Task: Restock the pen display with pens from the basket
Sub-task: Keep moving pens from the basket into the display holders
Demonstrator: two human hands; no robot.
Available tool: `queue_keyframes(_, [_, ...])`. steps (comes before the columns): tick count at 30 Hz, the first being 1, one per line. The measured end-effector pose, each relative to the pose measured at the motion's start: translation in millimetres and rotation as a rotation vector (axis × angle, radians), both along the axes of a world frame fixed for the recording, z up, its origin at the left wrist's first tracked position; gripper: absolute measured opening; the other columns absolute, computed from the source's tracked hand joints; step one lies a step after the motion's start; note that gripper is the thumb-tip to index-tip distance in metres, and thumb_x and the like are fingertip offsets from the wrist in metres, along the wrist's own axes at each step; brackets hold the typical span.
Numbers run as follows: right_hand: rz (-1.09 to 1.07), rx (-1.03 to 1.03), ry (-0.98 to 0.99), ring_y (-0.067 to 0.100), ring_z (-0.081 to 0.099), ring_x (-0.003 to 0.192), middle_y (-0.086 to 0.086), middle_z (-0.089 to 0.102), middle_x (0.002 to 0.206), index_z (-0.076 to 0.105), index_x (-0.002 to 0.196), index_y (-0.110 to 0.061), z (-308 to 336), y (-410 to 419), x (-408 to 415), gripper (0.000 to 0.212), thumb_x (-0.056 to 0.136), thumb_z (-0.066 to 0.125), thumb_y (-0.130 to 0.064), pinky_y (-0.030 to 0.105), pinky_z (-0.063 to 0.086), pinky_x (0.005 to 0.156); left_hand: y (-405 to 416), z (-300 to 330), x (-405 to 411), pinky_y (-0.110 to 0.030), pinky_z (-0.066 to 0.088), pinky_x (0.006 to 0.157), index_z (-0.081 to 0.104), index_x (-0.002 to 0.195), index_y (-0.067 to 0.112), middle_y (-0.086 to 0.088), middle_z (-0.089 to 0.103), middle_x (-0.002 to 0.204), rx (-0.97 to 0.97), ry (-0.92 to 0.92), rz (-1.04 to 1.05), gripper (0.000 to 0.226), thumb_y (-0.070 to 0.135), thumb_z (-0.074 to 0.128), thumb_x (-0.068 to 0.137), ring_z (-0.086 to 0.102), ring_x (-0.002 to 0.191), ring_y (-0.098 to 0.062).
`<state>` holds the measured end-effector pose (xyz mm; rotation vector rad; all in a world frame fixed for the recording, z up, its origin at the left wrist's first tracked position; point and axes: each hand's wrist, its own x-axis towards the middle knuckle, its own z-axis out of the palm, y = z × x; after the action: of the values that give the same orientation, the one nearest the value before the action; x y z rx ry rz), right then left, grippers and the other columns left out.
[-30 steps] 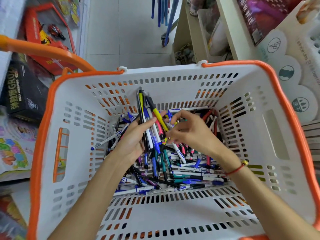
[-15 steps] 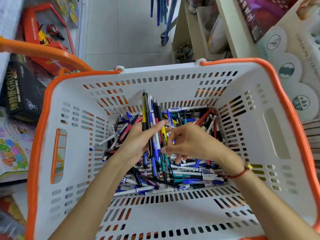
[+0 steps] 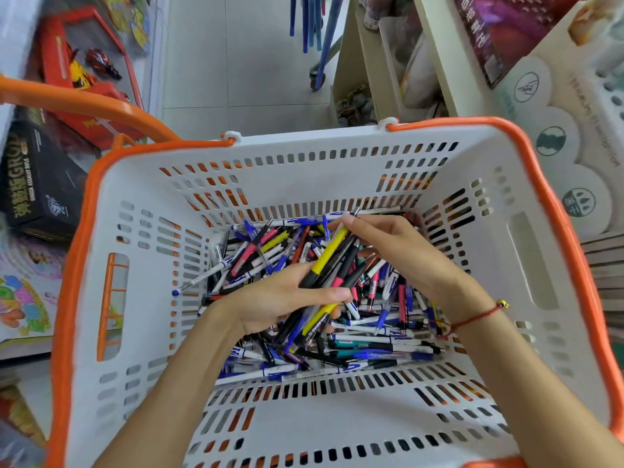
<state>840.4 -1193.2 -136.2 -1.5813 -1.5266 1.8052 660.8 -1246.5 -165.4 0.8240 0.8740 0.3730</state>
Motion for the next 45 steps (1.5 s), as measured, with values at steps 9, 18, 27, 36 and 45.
queue_keyframes(9, [-0.132, 0.275, -0.086, 0.003, 0.05, 0.111, -0.004, 0.059, 0.116, 0.065, 0.123, -0.017, -8.0, 0.3, -0.6, 0.037, 0.101, 0.043, -0.037, 0.023, 0.039, 0.098, 1.1, -1.9, -1.7, -0.023, 0.055, 0.063, 0.06, 0.113, 0.013, 0.005, 0.075, 0.093, -0.051, 0.011, 0.004, 0.019, 0.017, 0.055, 0.094, 0.065, 0.077, -0.006])
queue_keyframes(18, [-0.542, 0.005, 0.29, 0.01, 0.055, 0.053, 0.007, 0.064, 0.071, 0.06, 0.094, -0.004, 1.2, 13.8, 17.0, 0.011, 0.098, 0.051, -0.008, 0.015, 0.047, 0.053, 4.7, -11.6, -1.8, -0.045, 0.05, 0.098, 0.064, 0.115, 0.007, -0.006, 0.074, 0.101, -0.125, 0.08, 0.375, 0.031, 0.023, 0.06, 0.089, 0.069, 0.096, -0.016])
queue_keyframes(27, [0.288, -0.26, -0.029, 0.024, 0.073, 0.087, 0.006, 0.076, 0.098, 0.046, 0.095, -0.009, -0.8, -5.2, 3.1, 0.014, 0.097, 0.058, -0.015, 0.032, 0.059, 0.079, 9.5, -16.6, 3.2, -0.03, 0.056, 0.068, 0.067, 0.105, 0.013, 0.0, 0.075, 0.085, -0.196, 0.021, 0.755, 0.015, 0.014, 0.054, 0.097, 0.071, 0.078, -0.013])
queue_keyframes(36, [0.466, -0.204, -0.052, 0.024, 0.071, 0.068, 0.008, 0.075, 0.086, 0.043, 0.096, -0.009, 5.2, -7.0, 4.8, 0.021, 0.095, 0.06, -0.02, 0.025, 0.055, 0.063, 5.4, -5.1, 6.3, -0.045, 0.044, 0.105, 0.077, 0.098, 0.023, -0.001, 0.075, 0.104, -0.135, 0.059, 0.615, 0.014, 0.023, 0.065, 0.089, 0.067, 0.106, -0.013])
queue_keyframes(45, [0.414, 0.074, -0.115, 0.011, 0.042, 0.039, 0.002, 0.061, 0.055, 0.065, 0.069, -0.017, 2.9, -4.2, 12.0, 0.037, 0.084, 0.057, -0.05, 0.017, 0.036, 0.042, 4.1, -4.0, 5.4, -0.035, 0.026, 0.113, 0.071, 0.107, 0.022, 0.017, 0.075, 0.093, -0.076, 0.139, 0.427, 0.023, 0.025, 0.068, 0.084, 0.063, 0.096, 0.012])
